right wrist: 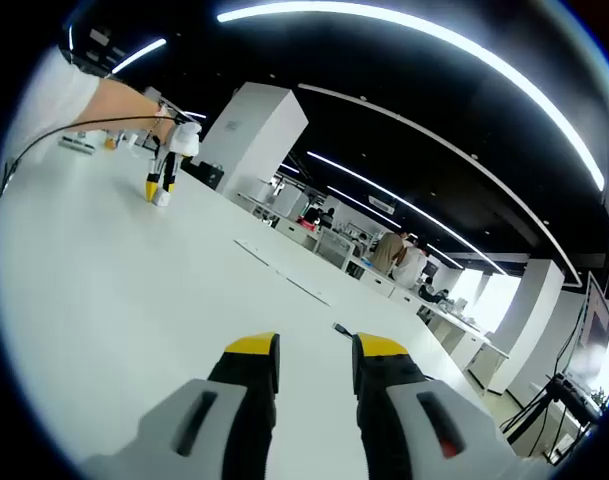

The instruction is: Plug the desk Type‑C cable into the charger adapter.

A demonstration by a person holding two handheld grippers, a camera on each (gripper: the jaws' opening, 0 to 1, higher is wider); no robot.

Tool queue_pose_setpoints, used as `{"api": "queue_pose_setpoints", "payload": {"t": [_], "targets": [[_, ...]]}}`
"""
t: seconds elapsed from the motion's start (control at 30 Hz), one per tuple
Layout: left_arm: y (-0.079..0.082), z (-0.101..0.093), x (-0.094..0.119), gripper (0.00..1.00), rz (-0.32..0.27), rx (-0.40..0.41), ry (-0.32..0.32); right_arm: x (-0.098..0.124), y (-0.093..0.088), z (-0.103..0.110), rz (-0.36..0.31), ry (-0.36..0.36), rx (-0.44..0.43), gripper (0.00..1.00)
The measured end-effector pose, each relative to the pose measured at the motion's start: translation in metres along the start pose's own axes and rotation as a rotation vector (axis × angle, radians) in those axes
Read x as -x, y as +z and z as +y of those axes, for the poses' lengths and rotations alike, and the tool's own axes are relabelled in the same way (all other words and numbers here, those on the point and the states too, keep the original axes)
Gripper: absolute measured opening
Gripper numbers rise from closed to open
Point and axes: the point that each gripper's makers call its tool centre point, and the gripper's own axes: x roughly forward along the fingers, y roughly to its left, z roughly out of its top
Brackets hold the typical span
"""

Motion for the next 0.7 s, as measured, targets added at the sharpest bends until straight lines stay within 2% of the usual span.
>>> {"api": "queue_pose_setpoints", "payload": {"t": [0.07,0.7], "targets": [[0.0,0.0,0.0,0.25,0.011,-0.019,0.016,0.0,0.0,0.0,-0.001,0.002,0.0,0.29],[0.003,-0.01,0.003,0.24,0.023,-0.043,0.005,0.004,0.001,0.001,0.003,0.004,0.007,0.28]]}}
